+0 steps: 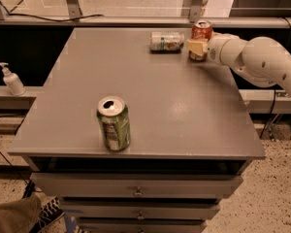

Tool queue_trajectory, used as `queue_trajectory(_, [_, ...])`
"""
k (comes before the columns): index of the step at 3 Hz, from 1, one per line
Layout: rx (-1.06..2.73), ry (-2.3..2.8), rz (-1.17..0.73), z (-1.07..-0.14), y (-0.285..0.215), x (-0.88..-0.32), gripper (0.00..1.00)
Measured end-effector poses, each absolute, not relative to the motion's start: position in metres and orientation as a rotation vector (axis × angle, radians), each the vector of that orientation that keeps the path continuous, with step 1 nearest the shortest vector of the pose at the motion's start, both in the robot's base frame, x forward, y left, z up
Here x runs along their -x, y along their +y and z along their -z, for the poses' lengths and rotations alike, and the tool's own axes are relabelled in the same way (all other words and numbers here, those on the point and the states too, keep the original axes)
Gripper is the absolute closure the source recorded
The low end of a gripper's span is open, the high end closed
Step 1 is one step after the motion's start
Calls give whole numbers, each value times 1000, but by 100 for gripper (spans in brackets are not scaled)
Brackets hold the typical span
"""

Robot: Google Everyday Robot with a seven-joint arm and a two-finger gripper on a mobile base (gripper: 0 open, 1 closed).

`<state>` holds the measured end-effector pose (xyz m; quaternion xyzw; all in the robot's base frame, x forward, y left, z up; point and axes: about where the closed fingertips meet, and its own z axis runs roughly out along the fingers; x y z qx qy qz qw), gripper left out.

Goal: Move coke can near 7up can

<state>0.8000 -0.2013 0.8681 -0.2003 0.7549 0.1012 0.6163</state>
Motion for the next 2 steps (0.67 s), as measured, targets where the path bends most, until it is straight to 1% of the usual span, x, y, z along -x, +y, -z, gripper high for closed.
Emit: queue_trajectory(2, [461,1739,-234,-869,-201,-800,35])
